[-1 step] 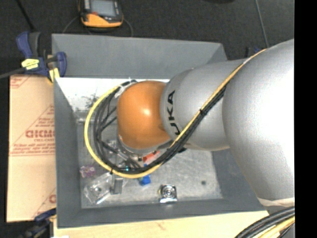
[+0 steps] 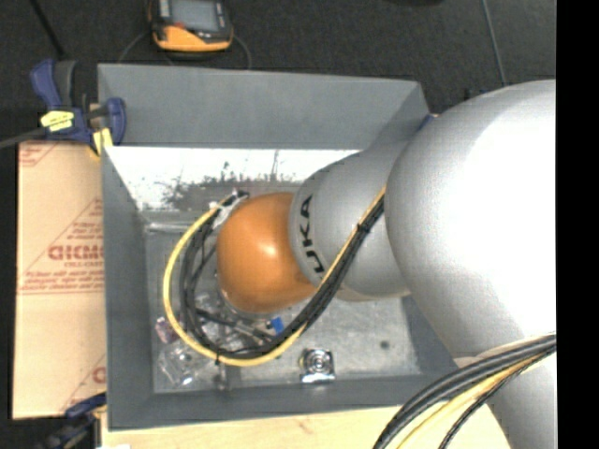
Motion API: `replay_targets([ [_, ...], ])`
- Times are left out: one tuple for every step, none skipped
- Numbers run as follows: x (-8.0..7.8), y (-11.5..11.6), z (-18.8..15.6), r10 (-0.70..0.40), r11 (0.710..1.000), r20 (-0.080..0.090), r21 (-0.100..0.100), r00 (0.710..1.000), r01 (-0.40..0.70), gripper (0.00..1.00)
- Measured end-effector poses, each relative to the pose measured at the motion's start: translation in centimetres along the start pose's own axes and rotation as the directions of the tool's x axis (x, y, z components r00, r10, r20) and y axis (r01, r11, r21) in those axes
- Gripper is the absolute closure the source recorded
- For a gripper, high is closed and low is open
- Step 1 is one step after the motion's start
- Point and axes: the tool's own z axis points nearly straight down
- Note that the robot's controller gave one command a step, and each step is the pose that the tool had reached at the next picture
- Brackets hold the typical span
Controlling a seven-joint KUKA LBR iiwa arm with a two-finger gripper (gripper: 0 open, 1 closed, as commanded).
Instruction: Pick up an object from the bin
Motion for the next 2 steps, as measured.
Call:
replay_targets([
  [-0.13, -0.04, -0.11, 0.005, 1.000, 0.003, -0.001, 1.000, -0.005, 0.00],
  [-0.24, -0.11, -0.19, 0.013, 1.000, 0.005, -0.002, 1.000, -0.013, 0.00],
])
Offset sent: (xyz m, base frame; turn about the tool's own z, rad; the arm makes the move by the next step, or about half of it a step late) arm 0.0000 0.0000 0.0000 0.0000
